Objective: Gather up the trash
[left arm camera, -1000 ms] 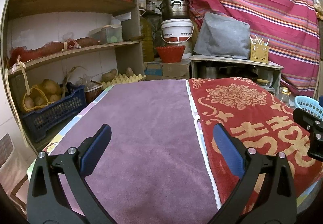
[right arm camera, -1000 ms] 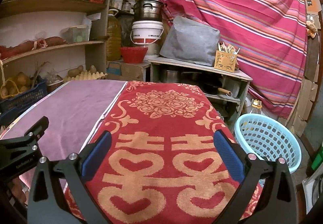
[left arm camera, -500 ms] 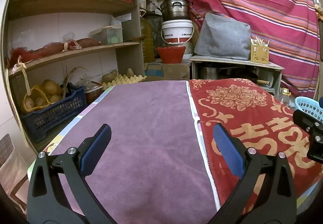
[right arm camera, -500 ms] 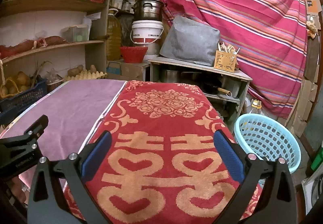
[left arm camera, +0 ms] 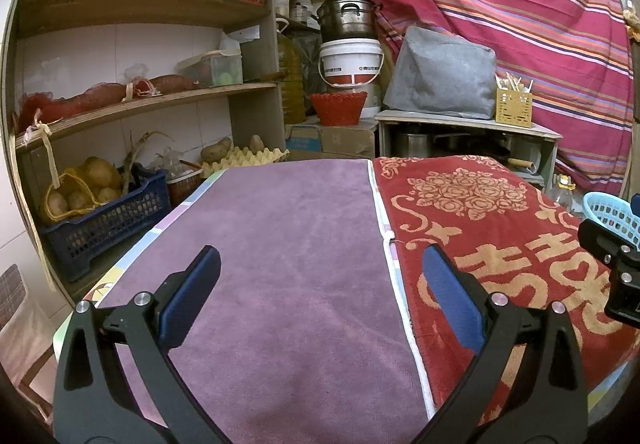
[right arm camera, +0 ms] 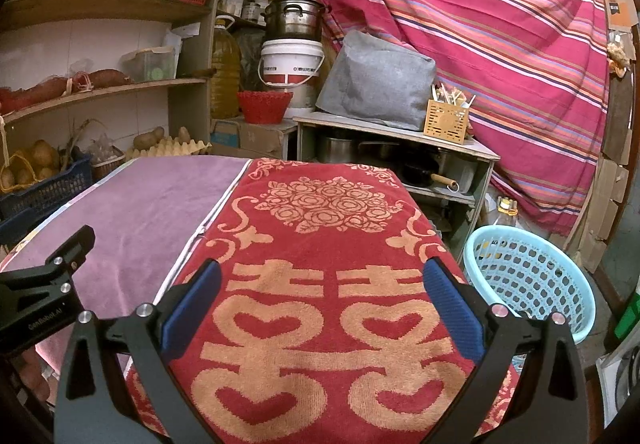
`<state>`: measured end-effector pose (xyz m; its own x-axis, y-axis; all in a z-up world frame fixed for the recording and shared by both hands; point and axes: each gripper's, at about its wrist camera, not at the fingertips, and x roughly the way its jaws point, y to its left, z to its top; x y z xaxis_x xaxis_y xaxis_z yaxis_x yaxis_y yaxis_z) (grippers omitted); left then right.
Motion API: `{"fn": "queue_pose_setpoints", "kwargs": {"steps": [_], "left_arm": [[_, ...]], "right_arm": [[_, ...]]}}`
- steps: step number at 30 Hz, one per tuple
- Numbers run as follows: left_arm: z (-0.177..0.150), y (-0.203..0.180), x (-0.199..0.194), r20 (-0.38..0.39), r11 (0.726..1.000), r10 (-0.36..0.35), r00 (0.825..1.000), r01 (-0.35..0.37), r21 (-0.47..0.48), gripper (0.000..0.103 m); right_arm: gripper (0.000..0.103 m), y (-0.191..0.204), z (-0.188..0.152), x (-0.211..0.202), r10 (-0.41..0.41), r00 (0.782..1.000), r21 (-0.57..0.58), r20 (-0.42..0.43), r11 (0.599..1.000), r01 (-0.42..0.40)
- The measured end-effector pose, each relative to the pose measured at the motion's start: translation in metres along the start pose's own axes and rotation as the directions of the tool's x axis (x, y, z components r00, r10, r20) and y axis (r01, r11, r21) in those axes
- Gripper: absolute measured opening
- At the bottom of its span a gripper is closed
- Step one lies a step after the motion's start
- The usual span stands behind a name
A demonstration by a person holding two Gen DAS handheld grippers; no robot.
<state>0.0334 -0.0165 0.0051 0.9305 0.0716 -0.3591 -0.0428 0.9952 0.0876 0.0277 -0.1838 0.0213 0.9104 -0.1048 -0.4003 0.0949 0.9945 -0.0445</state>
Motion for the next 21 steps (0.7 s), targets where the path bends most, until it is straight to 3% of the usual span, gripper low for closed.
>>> {"fn": "queue_pose_setpoints", "kwargs": {"steps": [21], "left_arm": [[0.0000,-0.0042,-0.0006,0.001,1.000,0.004,1.000,-0.004,0.000,0.098]], "right_arm": [[0.098,-0.0042,-0.0005,0.0004,-0.002,1.000,0.000,0.001,1.000,0.002]]}}
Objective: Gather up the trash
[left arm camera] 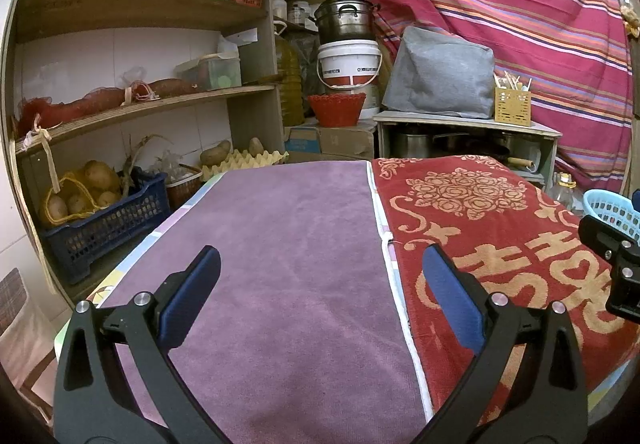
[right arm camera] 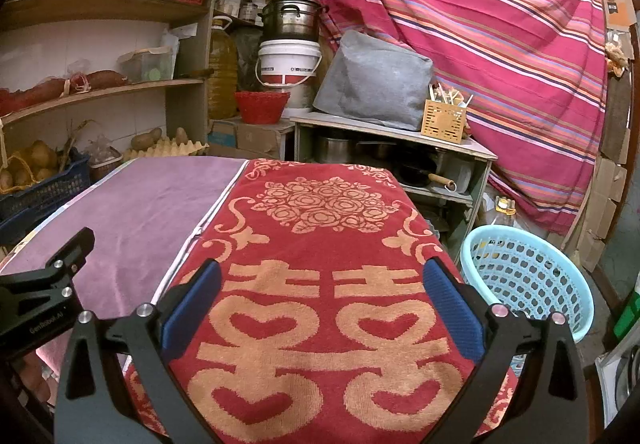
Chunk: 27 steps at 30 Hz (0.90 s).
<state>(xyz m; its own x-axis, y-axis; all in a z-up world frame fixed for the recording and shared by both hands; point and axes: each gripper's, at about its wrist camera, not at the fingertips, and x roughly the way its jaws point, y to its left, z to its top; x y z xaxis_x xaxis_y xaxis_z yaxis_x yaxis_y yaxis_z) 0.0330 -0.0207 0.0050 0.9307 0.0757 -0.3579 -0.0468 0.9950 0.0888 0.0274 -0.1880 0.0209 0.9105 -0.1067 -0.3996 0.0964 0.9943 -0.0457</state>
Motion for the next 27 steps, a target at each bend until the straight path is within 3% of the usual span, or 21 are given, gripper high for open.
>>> {"fn": "queue_pose_setpoints", "kwargs": {"steps": [27], "left_arm": [[0.0001,0.0000,0.0007,0.000,1.000,-0.001,1.000,0.001,0.000,0.098]], "right_arm": [[0.098,-0.0021,0.0002,0.0005,0.002,1.000,-0.001,0.000,1.000,-0.002]]}}
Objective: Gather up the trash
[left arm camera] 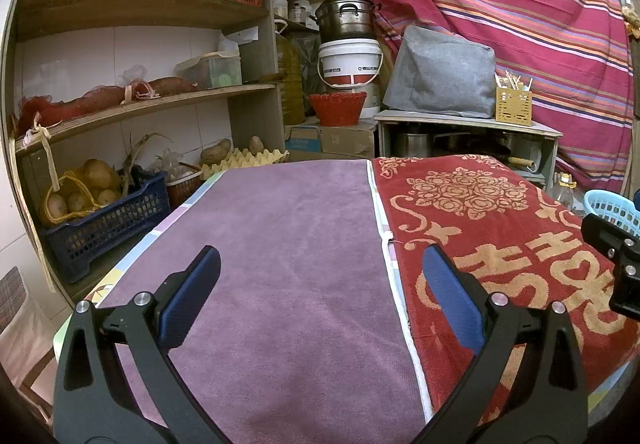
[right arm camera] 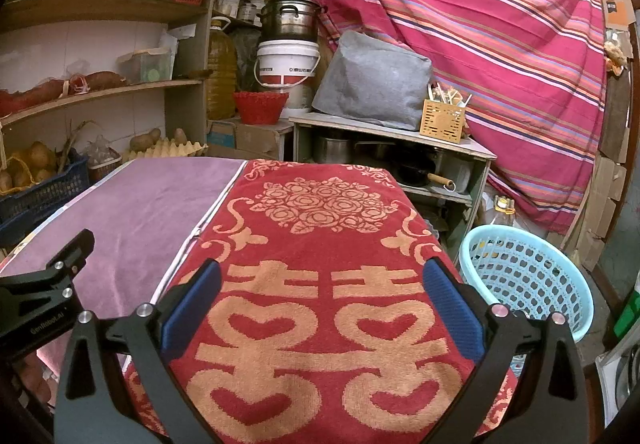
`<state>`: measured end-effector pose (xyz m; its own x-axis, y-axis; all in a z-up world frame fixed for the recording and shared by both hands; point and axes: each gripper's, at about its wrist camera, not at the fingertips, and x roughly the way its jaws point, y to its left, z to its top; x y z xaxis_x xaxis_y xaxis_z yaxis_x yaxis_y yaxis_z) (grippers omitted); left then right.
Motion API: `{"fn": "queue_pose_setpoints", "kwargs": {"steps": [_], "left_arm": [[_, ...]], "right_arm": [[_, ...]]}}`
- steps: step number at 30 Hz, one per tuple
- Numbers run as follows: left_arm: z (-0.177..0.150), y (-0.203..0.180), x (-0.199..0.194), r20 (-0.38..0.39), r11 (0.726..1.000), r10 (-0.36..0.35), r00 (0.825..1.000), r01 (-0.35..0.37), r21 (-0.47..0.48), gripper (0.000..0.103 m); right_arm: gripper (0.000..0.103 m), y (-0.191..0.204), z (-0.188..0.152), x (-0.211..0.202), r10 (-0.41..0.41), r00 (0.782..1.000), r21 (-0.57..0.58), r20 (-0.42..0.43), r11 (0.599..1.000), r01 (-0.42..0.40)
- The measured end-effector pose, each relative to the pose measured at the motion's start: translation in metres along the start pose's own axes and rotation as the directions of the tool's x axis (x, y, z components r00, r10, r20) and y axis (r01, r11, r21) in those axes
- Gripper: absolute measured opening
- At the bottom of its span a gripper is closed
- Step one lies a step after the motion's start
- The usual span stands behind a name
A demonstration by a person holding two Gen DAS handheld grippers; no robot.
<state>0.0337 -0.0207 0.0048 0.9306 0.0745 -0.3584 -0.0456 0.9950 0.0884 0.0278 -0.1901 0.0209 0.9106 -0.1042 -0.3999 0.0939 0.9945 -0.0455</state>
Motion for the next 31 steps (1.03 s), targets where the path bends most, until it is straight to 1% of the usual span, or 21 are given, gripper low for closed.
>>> {"fn": "queue_pose_setpoints", "kwargs": {"steps": [19,31], "left_arm": [[0.0006,0.0020,0.0008,-0.002,1.000,-0.007,1.000,0.007,-0.003,0.098],[0.0043,0.0039,-0.0027,0.000,0.999,-0.017,1.000,0.017,-0.028,0.098]], "right_arm": [[0.098,-0.0005,0.0001,-0.0003,0.000,1.000,-0.002,0.001,1.000,0.000],[0.098,-0.0013,0.0002,-0.0003,-0.001,1.000,-0.003,0.001,1.000,0.001]]}}
